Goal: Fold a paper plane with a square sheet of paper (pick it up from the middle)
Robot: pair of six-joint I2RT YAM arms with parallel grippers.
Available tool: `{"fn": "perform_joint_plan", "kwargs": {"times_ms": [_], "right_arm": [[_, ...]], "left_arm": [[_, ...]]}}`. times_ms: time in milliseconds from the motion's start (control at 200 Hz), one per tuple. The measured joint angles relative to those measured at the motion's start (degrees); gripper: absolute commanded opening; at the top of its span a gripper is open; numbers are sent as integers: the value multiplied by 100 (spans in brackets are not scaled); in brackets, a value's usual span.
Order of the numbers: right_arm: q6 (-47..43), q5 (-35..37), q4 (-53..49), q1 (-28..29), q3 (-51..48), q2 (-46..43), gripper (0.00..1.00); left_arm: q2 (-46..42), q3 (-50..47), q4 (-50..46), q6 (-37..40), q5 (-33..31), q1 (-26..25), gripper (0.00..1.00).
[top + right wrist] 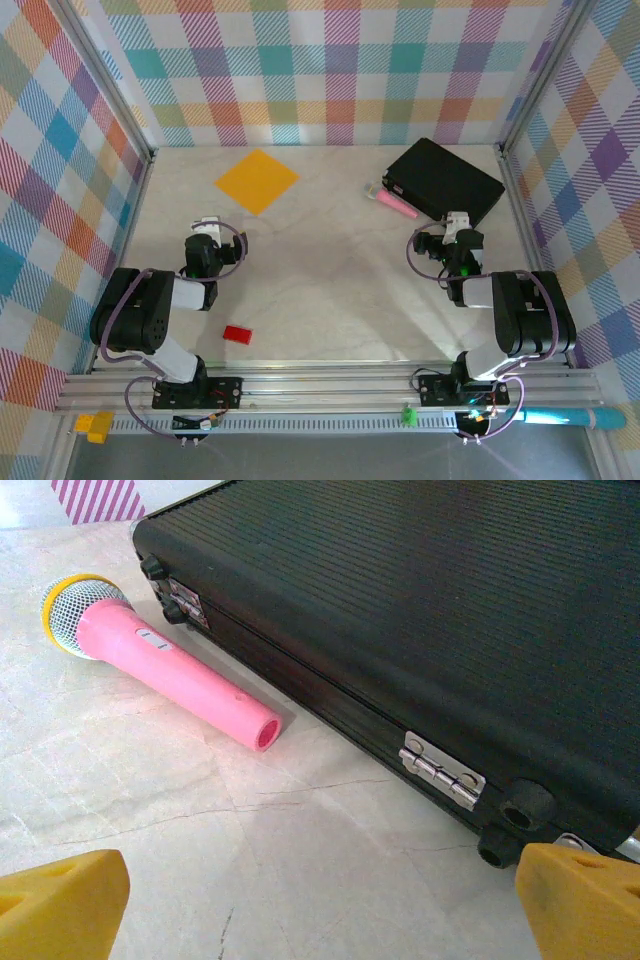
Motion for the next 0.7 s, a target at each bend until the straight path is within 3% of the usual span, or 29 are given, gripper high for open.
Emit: {"fn": "perform_joint_plan", "kwargs": {"times_ms": [700], "right_arm": [[2, -2, -22, 0, 42, 0, 99]], "left_arm": [[0, 0, -72, 0, 2, 0, 100]]}}
